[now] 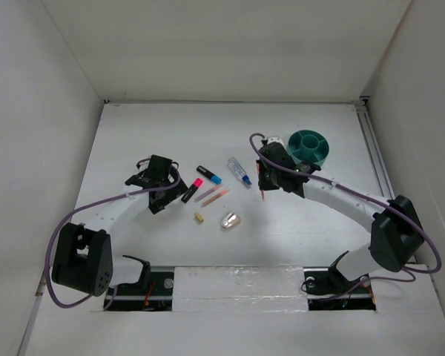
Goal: Sort the stationery into containers
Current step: Close the pen cap on the pen.
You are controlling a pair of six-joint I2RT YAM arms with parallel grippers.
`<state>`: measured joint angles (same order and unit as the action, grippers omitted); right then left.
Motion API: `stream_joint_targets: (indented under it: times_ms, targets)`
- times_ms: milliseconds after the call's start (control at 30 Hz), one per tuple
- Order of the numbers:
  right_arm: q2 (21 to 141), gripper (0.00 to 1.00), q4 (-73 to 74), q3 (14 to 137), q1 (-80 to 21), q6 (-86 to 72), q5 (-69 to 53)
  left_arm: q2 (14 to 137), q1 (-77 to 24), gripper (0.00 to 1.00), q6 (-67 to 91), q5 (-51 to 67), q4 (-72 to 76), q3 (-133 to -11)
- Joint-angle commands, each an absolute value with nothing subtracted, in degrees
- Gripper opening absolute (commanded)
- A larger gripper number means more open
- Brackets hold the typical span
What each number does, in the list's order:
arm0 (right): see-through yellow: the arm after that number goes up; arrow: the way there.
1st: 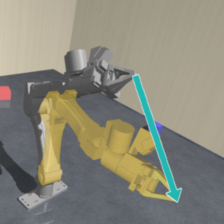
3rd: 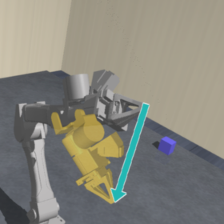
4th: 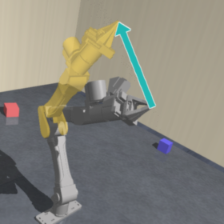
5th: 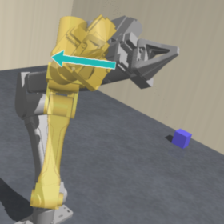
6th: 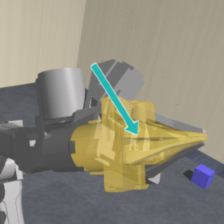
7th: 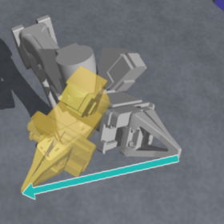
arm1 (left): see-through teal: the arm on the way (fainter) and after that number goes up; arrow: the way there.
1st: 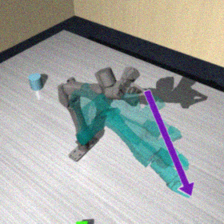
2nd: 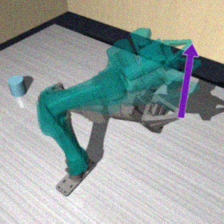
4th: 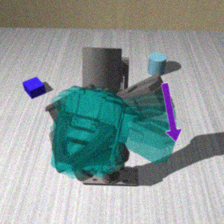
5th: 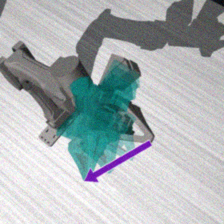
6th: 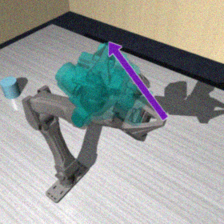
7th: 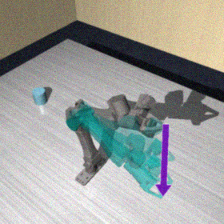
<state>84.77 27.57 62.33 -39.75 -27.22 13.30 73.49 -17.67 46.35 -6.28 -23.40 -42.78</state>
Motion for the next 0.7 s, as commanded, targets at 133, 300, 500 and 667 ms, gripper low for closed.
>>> stream_joint_targets:
  times_ms: [133,300,500,667]
  targets:
    - [84.20,0.00,23.99,60.21,-40.25,-27.33,14.41,74.26,-20.56,0.81,45.70,-6.94,-26.36,-42.28]
    - [83.14,0.00,22.86,58.89,-40.25,-27.86,13.89,77.95,-21.97,0.81,47.01,-7.73,-27.42,-42.89]
    - [82.10,0.00,22.85,58.36,-40.25,-27.34,13.89,79.19,-21.97,0.81,47.64,-9.05,-28.21,-43.42]
    - [82.09,0.00,22.85,58.36,-39.73,-27.33,13.89,81.82,-21.97,0.81,48.16,-11.16,-29.44,-44.56]
